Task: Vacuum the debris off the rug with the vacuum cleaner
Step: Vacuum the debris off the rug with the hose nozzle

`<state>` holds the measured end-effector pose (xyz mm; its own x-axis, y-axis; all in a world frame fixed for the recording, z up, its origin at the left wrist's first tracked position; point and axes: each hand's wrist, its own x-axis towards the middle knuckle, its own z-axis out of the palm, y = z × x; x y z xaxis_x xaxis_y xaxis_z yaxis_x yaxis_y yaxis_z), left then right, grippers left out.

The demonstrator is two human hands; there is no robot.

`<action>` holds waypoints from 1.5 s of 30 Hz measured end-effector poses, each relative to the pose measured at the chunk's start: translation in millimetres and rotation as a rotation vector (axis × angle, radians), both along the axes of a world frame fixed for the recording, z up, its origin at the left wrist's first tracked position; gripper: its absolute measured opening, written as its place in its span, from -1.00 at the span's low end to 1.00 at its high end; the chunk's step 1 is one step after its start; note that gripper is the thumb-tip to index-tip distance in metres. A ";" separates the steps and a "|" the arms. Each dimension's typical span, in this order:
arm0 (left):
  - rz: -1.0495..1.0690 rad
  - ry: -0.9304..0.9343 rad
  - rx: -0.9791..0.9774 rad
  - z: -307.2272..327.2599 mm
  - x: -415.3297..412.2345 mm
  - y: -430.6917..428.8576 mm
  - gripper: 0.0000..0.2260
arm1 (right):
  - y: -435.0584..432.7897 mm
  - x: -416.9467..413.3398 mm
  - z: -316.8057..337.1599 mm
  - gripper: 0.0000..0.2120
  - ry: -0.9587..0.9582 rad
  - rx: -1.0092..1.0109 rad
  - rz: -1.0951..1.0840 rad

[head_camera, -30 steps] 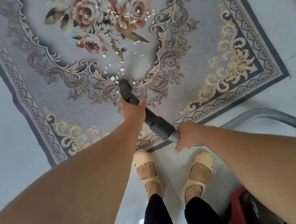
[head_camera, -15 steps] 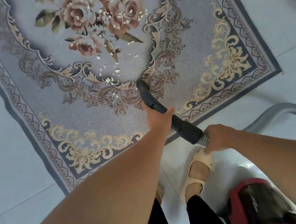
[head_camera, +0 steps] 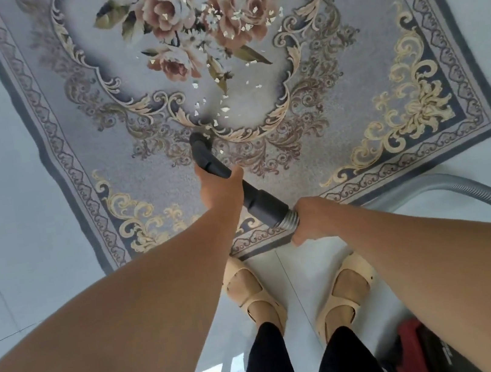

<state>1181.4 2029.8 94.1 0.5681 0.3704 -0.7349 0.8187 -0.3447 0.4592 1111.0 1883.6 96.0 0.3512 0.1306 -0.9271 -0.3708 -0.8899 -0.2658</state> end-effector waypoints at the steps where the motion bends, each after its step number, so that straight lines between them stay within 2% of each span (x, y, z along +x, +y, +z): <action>1: 0.007 0.004 -0.013 1.3 -4.5 -1.4 -0.32 | -2.1 -1.8 -0.1 -0.65 0.004 -0.006 0.009; 7: 0.009 0.081 -0.102 12.4 -41.0 -33.0 -0.26 | -37.6 -32.7 7.0 -0.70 0.085 -0.092 0.106; 12: 0.022 0.103 -0.133 17.1 -60.2 -47.5 -0.24 | -53.4 -45.8 17.2 -0.58 0.148 -0.147 0.112; 15: 0.035 0.082 -0.118 16.9 -52.9 -36.8 -0.25 | -44.2 -37.9 16.9 -0.69 0.129 -0.117 0.126; 20: 0.087 0.003 -0.079 10.8 -14.9 7.2 -0.33 | -1.1 0.3 11.9 -0.64 0.031 -0.044 0.054; 25: 0.062 -0.003 -0.021 8.8 5.3 31.5 -0.36 | 23.7 15.4 8.5 -0.74 0.034 0.022 -0.007; 28: 0.021 0.023 -0.028 11.1 -3.3 22.3 -0.33 | 15.9 4.2 9.3 -0.78 0.042 -0.001 0.008; 32: 0.030 0.073 -0.096 15.2 -28.2 -5.6 -0.28 | -12.3 -18.5 9.9 -0.69 0.086 -0.077 0.110; 35: 0.032 0.097 -0.142 16.6 -43.8 -23.4 -0.25 | -31.6 -26.8 16.5 -0.77 0.155 -0.132 0.133; 38: 0.029 0.103 -0.157 16.8 -45.1 -29.6 -0.25 | -36.4 -30.6 16.6 -0.71 0.167 -0.163 0.165; 40: 0.035 0.097 -0.159 15.9 -37.8 -24.5 -0.24 | -29.5 -27.9 14.9 -0.71 0.133 -0.147 0.182; 45: 0.106 0.020 -0.089 9.5 -0.9 19.3 -0.34 | 12.2 16.4 12.9 -0.78 0.059 -0.058 0.065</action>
